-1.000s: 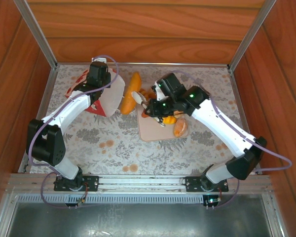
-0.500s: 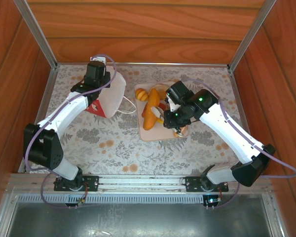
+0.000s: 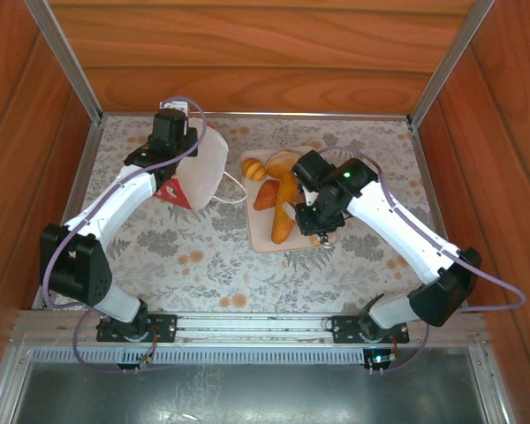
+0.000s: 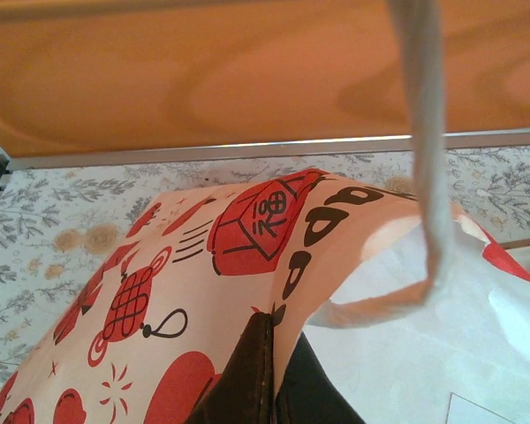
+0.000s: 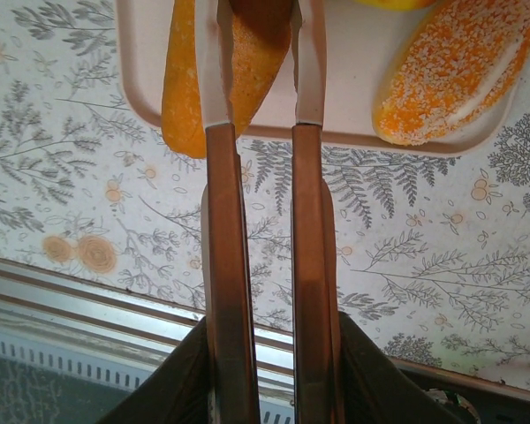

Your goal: Take the fake bread out of the paper bag

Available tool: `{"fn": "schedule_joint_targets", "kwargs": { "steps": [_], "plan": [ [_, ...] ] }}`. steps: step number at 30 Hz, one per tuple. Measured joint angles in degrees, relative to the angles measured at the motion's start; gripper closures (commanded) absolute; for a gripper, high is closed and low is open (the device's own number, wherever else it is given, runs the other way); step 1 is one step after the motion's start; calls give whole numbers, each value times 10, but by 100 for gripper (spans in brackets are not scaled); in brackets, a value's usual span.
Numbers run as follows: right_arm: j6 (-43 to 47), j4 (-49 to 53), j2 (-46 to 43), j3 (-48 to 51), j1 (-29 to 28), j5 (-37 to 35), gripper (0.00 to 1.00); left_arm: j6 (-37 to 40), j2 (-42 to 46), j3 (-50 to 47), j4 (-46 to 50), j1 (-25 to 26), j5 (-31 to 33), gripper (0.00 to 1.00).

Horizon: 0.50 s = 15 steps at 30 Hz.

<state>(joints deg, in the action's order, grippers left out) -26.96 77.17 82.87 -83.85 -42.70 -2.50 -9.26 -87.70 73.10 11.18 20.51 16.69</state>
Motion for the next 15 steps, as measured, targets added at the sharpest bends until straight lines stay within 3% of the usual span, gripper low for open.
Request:
{"fn": "schedule_joint_targets", "kwargs": {
  "steps": [7,15],
  "plan": [
    [-9,0,35,0,0,-7,89,0,0,0,0,0,-1,100],
    [-15,0,67,-4,0,-4,75,-1,0,-5,0,0,-1,100]
  ]
}}
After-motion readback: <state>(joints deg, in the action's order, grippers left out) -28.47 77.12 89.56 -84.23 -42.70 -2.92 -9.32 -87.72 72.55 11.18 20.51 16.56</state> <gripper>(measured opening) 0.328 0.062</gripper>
